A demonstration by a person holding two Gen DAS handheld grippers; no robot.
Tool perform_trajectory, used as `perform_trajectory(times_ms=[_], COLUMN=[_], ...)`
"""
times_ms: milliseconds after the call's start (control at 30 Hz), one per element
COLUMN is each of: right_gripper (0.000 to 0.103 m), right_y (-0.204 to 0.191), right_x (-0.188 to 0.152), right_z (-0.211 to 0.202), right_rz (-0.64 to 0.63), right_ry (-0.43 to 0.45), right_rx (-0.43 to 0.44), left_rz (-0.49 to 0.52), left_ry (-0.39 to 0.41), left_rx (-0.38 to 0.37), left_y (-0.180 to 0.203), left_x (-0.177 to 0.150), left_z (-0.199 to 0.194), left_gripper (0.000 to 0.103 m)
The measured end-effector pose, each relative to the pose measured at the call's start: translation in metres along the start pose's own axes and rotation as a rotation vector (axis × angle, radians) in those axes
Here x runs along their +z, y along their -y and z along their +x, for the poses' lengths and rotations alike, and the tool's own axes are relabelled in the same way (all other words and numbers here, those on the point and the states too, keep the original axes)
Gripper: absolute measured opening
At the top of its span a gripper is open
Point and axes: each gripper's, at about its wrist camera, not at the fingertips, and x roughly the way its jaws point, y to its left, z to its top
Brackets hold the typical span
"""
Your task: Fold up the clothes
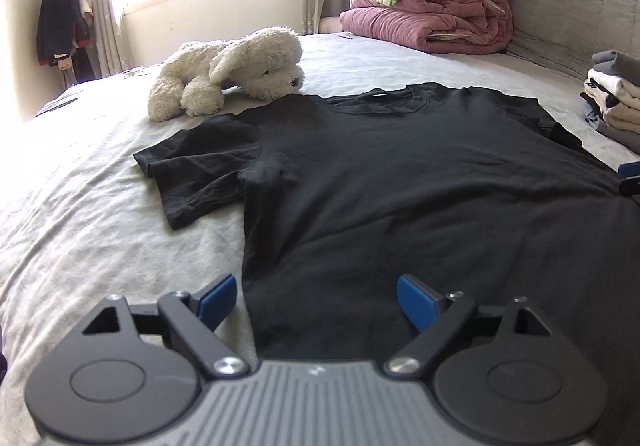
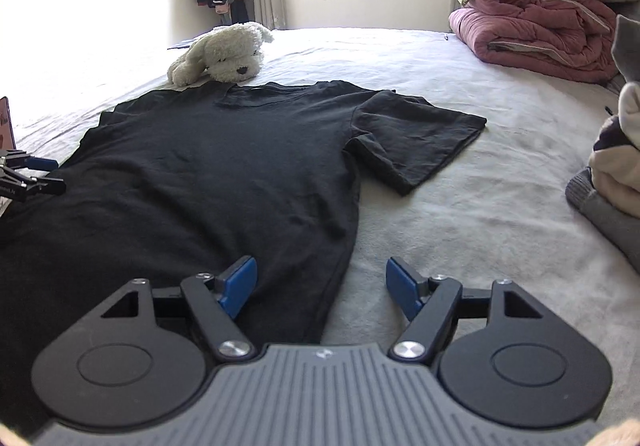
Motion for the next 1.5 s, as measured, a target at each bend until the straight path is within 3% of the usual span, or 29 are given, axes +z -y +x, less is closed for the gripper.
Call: perform_trajectory(times_ms=[267, 400, 567, 667, 800, 867, 1000, 1200, 1500], right_gripper=[0.073, 0.065, 0.056, 0.044, 0.021, 0.019, 0.018, 0.021, 0.029], right_y=[0.051, 0.078, 0.096, 0.112, 0.132, 0.134, 0.138, 0.143, 0.135], right_x=[0.037, 0.051, 0.061, 0.060, 0.059, 0.059, 0.059, 0.058, 0.063], right_z=[0.032, 0.056, 0.083, 0.092, 0.100, 0.101, 0.102, 0.104, 0.104], right_rz=[0.234, 0.373, 0.431, 0.537, 0.658, 0.665, 0.678, 0.698, 0.666], right_ry=[0.019, 0.038, 0.096, 0.139, 0.167, 0.173, 0.184, 0.200, 0.194], right_rx=[-0.016, -0.062, -0.107, -0.093, -0.063, -0.046, -0.012, 0.034, 0.005], left_rz=[-0.070, -0.089, -0.115, -0.119, -0.166, -0.210, -0.391, -0.661, -0.691], left_ry=[0.121, 0.140, 0.145, 0.150, 0.169, 0.171, 0.124, 0.136, 0.129], left_rx=[-0.088, -0.135, -0.181, -0.188, -0.206, -0.227, -0.256, -0.390, -0.421], left_y=[0.046, 0.082, 0.130, 0.155, 0.178, 0.186, 0.177, 0.155, 0.151], left_x=[0.065, 0.087, 0.104, 0.117, 0.142, 0.158, 0.179, 0.167, 0.166], left_z=[-0.007, 0.019, 0.066, 0.099, 0.144, 0.172, 0.228, 0.275, 0.279], left_gripper=[0.088, 0.088, 0.087, 0.080, 0.074, 0.072, 0.051, 0.038, 0.036])
